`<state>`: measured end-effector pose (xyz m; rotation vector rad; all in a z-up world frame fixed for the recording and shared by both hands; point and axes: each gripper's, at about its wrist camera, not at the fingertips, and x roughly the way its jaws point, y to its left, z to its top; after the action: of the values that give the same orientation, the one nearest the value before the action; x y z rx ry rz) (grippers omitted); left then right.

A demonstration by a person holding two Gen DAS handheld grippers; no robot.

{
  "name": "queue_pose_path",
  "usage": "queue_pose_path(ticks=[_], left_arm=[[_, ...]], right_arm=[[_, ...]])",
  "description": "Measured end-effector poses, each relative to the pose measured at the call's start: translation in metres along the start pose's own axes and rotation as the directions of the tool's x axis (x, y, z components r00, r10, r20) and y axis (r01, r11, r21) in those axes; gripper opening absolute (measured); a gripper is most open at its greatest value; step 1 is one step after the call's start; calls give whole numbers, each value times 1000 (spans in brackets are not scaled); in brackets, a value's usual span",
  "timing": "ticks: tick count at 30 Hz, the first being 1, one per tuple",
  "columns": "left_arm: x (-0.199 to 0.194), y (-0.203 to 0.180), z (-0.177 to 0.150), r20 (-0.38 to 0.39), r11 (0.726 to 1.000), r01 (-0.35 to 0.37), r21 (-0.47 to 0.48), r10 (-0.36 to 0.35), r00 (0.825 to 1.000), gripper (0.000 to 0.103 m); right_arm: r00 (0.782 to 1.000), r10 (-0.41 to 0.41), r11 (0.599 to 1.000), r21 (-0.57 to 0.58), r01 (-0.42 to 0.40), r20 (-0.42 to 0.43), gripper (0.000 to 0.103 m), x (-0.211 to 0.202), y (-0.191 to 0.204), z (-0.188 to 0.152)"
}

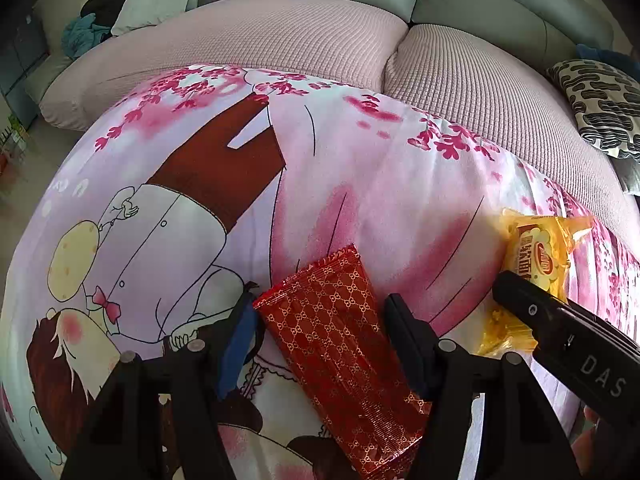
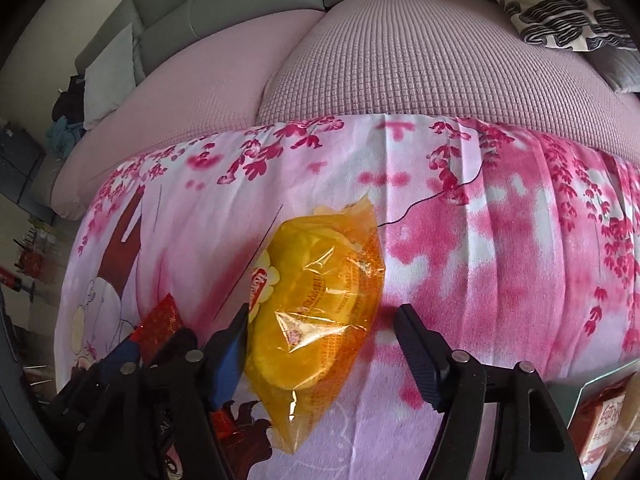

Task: Organize snacks
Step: 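Grasp the yellow bread bag with the right tool while the left tool grasps the red patterned pack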

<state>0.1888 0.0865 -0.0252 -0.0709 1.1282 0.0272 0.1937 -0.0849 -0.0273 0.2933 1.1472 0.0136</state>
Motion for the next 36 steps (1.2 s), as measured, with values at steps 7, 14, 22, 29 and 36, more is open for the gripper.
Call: queue_pose_path(ticks=[7, 14, 22, 29, 36], left_arm=[[-1, -1, 0, -4, 1000, 0, 6, 0, 1000, 67], [-2, -2, -1, -36, 1000, 2, 25, -1, 999, 74], [-1, -5, -8, -70, 999, -10, 47, 13, 997, 84], [-5, -5, -20, -92, 998, -21, 59, 26, 995, 84], [-13, -10, -33, -87, 997, -30, 67, 35, 996, 61]], right_arm=[[1000, -25, 999, -27, 25, 5, 55, 3, -3, 4], [999, -33, 999, -42, 33, 9, 51, -1, -12, 1], [997, -71, 996, -56, 71, 15, 47, -10, -14, -9], [995, -92, 994, -53, 93, 28, 45, -25, -18, -31], [994, -105, 994, -30, 106, 36, 44, -45, -24, -55]])
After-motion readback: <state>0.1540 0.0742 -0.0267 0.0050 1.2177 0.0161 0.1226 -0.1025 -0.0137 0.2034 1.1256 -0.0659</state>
